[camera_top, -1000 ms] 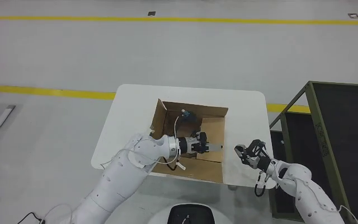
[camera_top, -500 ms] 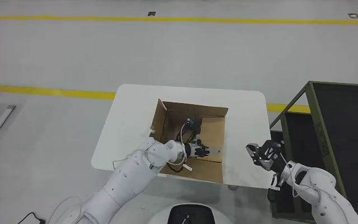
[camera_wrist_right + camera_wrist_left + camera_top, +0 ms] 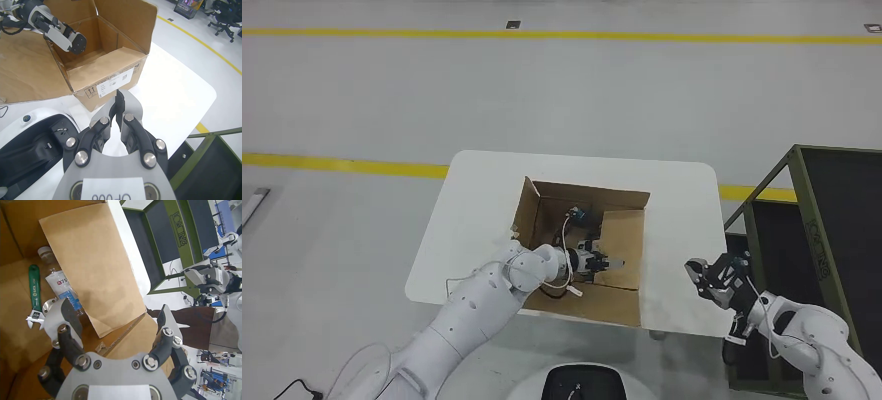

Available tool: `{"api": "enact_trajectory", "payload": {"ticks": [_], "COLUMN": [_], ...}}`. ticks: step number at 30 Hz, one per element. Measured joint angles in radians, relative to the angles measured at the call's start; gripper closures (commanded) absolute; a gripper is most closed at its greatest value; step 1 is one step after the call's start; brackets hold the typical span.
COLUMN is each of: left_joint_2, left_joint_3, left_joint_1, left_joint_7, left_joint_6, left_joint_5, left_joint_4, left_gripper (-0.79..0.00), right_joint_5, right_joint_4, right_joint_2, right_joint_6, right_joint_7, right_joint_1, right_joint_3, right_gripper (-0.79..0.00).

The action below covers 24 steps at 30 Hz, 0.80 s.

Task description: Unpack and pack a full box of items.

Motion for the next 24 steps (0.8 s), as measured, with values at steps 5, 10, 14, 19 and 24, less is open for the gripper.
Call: {"api": "enact_trajectory", "payload": {"ticks": [5, 10, 14, 19, 24], "left_joint_2": [0.000, 0.000, -0.009, -0.031, -0.068], "left_joint_3": [0.000, -0.002, -0.005, 0.009, 0.038], "left_joint_1": [0.000, 0.017, 0.015, -0.005, -0.036], "left_joint_7": [0.000, 0.025, 0.041, 0.063, 0.070], "left_joint_6": [0.000, 0.040, 0.084, 0.080, 0.052], "left_joint_5": [0.000, 0.024, 0.024, 0.003, -0.051], "left_joint_4": [0.000, 0.000, 0.016, 0.091, 0.197], "left_gripper": [-0.785, -0.785, -0.785, -0.785, -0.785], "right_joint_5": [0.009, 0.016, 0.020, 0.020, 0.018], "right_joint_4": [-0.018, -0.036, -0.039, -0.042, -0.042], "right_joint_2": [0.002, 0.003, 0.003, 0.002, 0.002], "right_joint_6": [0.005, 0.000, -0.005, -0.008, -0.010], "right_joint_7": [0.001, 0.005, 0.005, 0.005, 0.006], "right_joint_1": [-0.017, -0.030, -0.028, -0.022, -0.021], "right_joint_3": [0.024, 0.040, 0.043, 0.042, 0.043], "right_gripper": [0.000, 0.000, 0.000, 0.000, 0.000]}}
